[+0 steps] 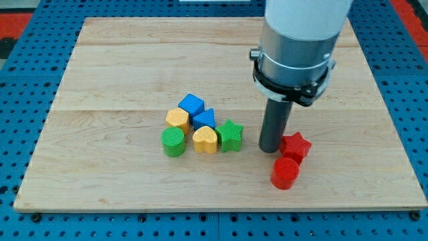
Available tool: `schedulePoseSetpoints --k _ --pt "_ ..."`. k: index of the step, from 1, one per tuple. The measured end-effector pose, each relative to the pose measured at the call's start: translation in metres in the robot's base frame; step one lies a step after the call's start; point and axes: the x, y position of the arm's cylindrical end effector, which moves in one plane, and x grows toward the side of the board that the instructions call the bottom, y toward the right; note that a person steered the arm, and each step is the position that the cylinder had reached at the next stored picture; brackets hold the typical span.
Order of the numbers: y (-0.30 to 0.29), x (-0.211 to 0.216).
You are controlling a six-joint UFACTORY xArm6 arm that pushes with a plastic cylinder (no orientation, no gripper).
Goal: Move the red circle to the right side of the red star
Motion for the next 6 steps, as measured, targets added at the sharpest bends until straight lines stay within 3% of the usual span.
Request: schedulePoseSetpoints --k 1,2,4,5,6 --pt "-0.082 0.006" --pt "-0.082 0.040" --pt "0.014 0.047" --pt "-0.039 0.051" --pt "0.004 0.084"
